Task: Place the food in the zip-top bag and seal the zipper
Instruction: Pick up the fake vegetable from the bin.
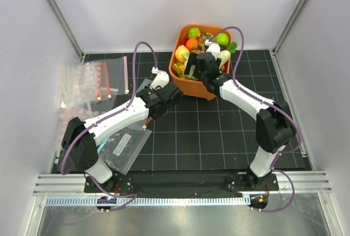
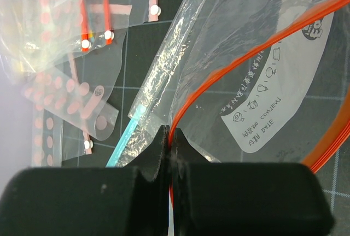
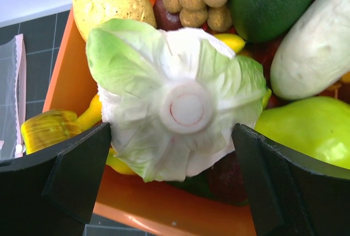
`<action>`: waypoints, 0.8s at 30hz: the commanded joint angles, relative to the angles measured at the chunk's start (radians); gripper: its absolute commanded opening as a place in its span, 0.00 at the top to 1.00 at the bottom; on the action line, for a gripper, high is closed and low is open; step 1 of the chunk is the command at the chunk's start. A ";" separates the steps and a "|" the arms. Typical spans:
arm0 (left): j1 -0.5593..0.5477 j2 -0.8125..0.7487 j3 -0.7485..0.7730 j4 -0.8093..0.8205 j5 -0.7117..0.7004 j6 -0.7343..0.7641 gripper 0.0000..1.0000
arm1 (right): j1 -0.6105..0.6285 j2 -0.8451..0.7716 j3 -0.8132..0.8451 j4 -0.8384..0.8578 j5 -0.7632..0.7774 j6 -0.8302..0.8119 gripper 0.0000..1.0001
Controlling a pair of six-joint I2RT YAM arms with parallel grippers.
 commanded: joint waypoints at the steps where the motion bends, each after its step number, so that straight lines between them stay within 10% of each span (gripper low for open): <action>1: 0.003 -0.039 0.000 0.030 -0.001 -0.002 1.00 | -0.022 -0.056 -0.050 -0.027 0.036 -0.024 0.00; 24: 0.003 -0.057 -0.005 0.031 -0.003 0.002 1.00 | 0.125 -0.019 0.114 -0.091 0.341 -0.171 0.00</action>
